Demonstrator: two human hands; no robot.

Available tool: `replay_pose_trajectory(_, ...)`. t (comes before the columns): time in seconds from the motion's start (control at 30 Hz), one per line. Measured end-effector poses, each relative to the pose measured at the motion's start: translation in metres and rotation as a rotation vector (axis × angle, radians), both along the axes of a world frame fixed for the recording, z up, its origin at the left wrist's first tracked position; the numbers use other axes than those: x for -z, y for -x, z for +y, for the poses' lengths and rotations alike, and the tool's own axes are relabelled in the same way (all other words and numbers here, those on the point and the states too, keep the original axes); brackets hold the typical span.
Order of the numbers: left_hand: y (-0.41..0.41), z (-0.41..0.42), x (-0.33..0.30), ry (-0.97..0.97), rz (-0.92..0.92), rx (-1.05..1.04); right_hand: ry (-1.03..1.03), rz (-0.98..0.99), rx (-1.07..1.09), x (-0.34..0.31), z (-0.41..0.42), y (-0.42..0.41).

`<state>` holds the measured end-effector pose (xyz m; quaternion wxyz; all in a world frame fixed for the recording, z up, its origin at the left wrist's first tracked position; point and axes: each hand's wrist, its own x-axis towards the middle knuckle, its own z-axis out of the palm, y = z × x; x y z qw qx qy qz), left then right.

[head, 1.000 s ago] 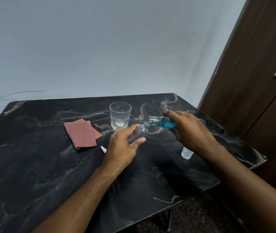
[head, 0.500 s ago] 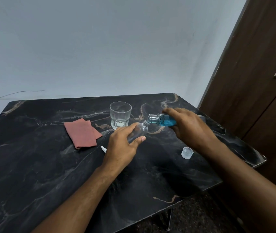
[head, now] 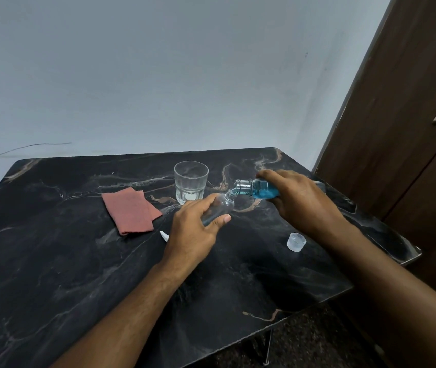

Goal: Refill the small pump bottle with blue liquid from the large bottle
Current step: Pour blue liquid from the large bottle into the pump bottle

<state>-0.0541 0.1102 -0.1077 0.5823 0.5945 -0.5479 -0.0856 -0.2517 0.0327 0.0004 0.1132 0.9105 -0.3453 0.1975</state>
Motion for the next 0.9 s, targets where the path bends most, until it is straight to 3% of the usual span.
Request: replay_pose_trajectory(0.9, 0.0017, 0.0021, -0.0026, 0.029, 0.0, -0.008, 0.006, 0.002, -0.003, -0.0032, 0.0014, -0.0009)
